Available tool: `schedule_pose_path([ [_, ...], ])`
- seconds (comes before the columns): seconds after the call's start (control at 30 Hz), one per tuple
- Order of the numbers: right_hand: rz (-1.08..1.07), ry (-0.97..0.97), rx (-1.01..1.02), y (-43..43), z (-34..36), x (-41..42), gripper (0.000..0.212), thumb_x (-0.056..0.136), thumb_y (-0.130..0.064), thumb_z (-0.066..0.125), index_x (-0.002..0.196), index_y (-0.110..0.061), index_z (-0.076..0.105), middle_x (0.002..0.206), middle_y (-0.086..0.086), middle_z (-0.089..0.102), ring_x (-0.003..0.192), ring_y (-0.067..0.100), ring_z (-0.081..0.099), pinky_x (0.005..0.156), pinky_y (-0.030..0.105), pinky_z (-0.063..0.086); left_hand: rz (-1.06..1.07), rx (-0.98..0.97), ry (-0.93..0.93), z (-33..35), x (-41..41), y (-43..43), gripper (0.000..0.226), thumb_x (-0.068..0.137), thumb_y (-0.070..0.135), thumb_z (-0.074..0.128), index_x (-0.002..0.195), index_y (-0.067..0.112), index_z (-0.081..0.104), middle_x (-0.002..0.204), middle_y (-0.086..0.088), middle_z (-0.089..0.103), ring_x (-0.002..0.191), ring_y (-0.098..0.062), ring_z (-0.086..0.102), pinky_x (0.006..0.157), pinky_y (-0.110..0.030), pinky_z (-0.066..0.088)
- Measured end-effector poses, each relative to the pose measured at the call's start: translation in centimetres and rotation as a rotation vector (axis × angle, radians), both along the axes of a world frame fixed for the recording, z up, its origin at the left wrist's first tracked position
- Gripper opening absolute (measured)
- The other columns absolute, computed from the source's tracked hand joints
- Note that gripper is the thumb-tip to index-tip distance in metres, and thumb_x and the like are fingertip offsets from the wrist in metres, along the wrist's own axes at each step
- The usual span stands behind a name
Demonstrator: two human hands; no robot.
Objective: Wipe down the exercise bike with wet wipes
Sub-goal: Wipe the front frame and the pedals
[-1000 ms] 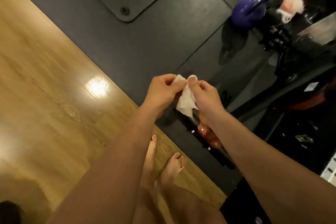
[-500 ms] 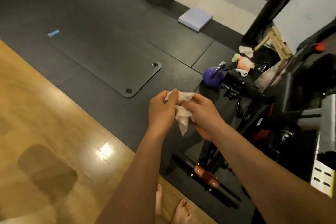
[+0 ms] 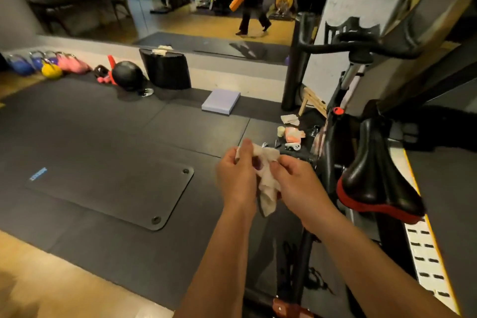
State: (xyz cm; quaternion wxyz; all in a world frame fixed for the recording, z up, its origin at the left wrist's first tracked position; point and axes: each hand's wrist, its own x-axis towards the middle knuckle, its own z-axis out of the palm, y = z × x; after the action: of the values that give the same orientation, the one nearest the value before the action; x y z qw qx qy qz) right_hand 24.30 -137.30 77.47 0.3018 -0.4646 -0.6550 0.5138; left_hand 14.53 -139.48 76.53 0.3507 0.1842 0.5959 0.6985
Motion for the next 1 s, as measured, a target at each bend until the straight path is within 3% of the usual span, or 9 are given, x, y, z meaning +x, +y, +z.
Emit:
schedule_pose_path([
  [0.1,-0.038,-0.02,0.082,1.0,2.6,1.9,0.024,0.1,-0.023,0.046,0.091,-0.017,0.067,0.085,0.011,0.07,0.082,0.033,0.066,0.073,0.056,0.055,0.046,-0.008,0.001,2.1,0.7,2.0,0.031,0.098,0.039,0.055,0.08,0.014,0.061,0.077,-0.008,0.067,0.073,-0.023,0.067,0.068,-0.041,0.059],
  [0.27,-0.154,0.044,0.098,2.1,5.7,5.4,0.026,0.098,-0.015,0.043,0.098,-0.023,0.068,0.091,-0.004,0.067,0.087,0.012,0.061,0.073,0.029,0.049,0.096,-0.01,0.045,4.1,1.9,4.4,0.026,0.1,0.04,0.047,0.084,0.021,0.054,0.09,-0.013,0.065,0.089,-0.033,0.069,0.079,-0.056,0.058],
  [0.33,-0.237,0.221,-0.025,2.3,6.2,6.6,0.026,0.096,-0.01,0.042,0.097,-0.018,0.067,0.093,0.002,0.066,0.089,0.017,0.061,0.075,0.034,0.051,0.057,0.0,0.121,4.6,3.4,5.2,0.026,0.1,0.042,0.044,0.083,0.026,0.054,0.091,-0.011,0.065,0.088,-0.032,0.068,0.077,-0.054,0.058],
  [0.43,-0.384,0.507,-0.186,2.9,6.6,8.3,0.022,0.098,-0.007,0.043,0.102,-0.014,0.064,0.091,0.005,0.068,0.082,0.017,0.064,0.069,0.033,0.053,-0.039,0.033,0.23,5.3,6.3,6.4,0.026,0.102,0.04,0.042,0.083,0.026,0.053,0.084,-0.003,0.062,0.076,-0.018,0.063,0.065,-0.035,0.055],
  [0.53,-0.528,0.611,-0.173,3.7,6.3,9.7,0.018,0.101,-0.014,0.046,0.104,-0.015,0.064,0.096,0.007,0.071,0.082,0.017,0.068,0.068,0.032,0.055,-0.181,0.03,0.321,5.5,8.5,7.6,0.029,0.102,0.04,0.043,0.086,0.019,0.055,0.083,-0.003,0.06,0.073,-0.017,0.058,0.059,-0.031,0.047],
  [0.67,-0.729,0.541,-0.05,4.5,5.5,10.7,0.019,0.101,-0.019,0.047,0.095,-0.02,0.065,0.094,0.005,0.069,0.085,0.019,0.066,0.074,0.037,0.056,-0.364,0.027,0.27,4.9,9.9,10.2,0.025,0.102,0.035,0.045,0.086,0.02,0.057,0.088,-0.007,0.062,0.079,-0.022,0.06,0.064,-0.035,0.048],
  [0.8,-0.929,0.465,0.021,4.4,5.6,10.5,0.019,0.097,-0.026,0.051,0.085,-0.025,0.066,0.086,0.007,0.068,0.083,0.026,0.065,0.076,0.041,0.055,-0.596,0.006,0.272,4.6,10.1,11.4,0.013,0.092,0.014,0.054,0.094,0.026,0.057,0.096,-0.002,0.065,0.086,-0.022,0.064,0.075,-0.043,0.055],
  [0.9,-1.016,0.295,0.064,2.7,5.8,10.2,0.016,0.095,-0.03,0.055,0.087,-0.023,0.066,0.085,0.006,0.068,0.078,0.021,0.063,0.069,0.037,0.054,-0.895,0.186,0.343,5.5,9.8,10.7,0.015,0.093,0.015,0.06,0.105,0.023,0.062,0.1,0.005,0.067,0.092,-0.01,0.063,0.078,-0.029,0.052],
  [1.0,-1.092,0.241,0.054,-0.8,5.8,10.4,0.024,0.091,-0.042,0.062,0.079,-0.021,0.063,0.076,0.004,0.067,0.068,0.017,0.062,0.062,0.036,0.052,-1.351,0.304,0.405,6.1,10.5,8.0,0.016,0.092,0.032,0.063,0.104,0.022,0.067,0.094,0.004,0.07,0.085,-0.003,0.065,0.07,-0.015,0.051],
])
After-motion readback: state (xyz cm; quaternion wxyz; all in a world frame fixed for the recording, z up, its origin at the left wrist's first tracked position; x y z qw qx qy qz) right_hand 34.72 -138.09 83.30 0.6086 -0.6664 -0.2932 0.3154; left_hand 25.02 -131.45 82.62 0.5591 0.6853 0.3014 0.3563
